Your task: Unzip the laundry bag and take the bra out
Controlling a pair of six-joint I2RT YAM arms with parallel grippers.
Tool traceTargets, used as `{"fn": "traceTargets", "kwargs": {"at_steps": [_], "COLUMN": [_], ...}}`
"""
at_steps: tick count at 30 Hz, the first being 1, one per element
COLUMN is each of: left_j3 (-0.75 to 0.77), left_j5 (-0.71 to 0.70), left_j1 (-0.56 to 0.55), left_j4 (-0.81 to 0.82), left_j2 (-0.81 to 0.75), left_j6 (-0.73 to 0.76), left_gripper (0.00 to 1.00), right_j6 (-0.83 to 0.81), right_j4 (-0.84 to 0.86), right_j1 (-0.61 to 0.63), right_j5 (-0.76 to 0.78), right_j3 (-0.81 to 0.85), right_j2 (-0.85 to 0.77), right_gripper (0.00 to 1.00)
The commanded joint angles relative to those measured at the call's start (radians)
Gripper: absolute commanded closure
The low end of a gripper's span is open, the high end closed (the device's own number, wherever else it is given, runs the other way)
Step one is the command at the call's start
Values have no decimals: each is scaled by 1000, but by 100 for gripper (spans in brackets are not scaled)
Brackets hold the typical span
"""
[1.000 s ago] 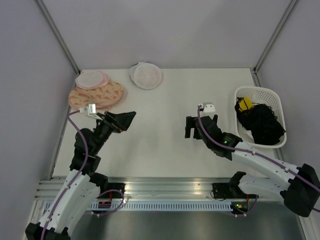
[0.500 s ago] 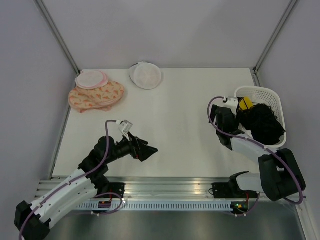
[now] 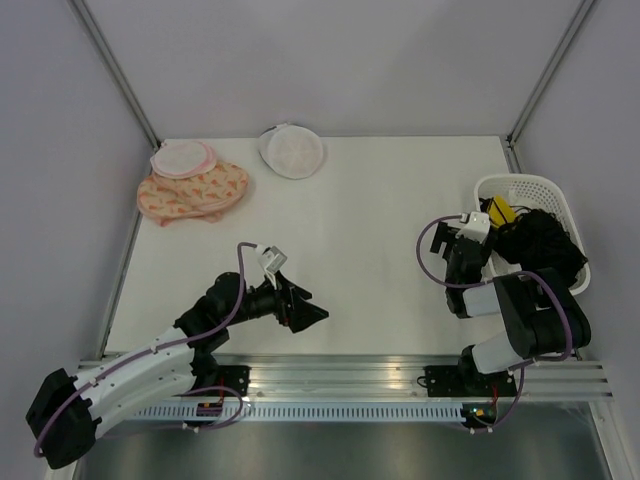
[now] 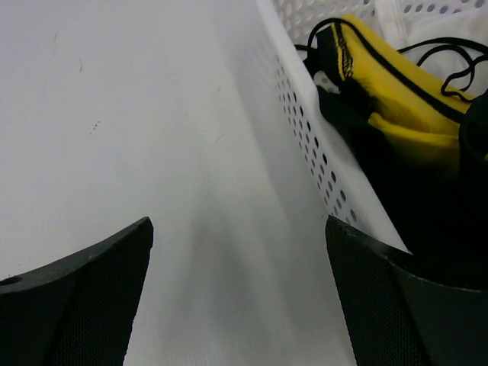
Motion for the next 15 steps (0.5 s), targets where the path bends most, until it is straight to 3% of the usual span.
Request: {"fn": "traceTargets", "kwargs": {"at_steps": [1, 2, 4, 15], "left_j3": [-22, -24, -30, 21], "left_j5": [61, 61, 65, 65], "left_j1": [-8, -9, -9, -20], "left_j4": [146, 154, 167, 198], "left_j2": [36, 39, 39, 149], "left_j6": [30, 26, 25, -7], "left_gripper": [0, 0, 0, 0], "right_j6": [-2, -1, -10, -12], "right_j4": [292, 219, 283, 266], "right_j1": [-37, -38, -41, -41], "right_j5": [-123, -129, -137, -137], "right_j3": [-27, -23, -33, -37], "right_j2": [36, 21, 40, 30], "right_gripper": [2, 2, 2, 2]}}
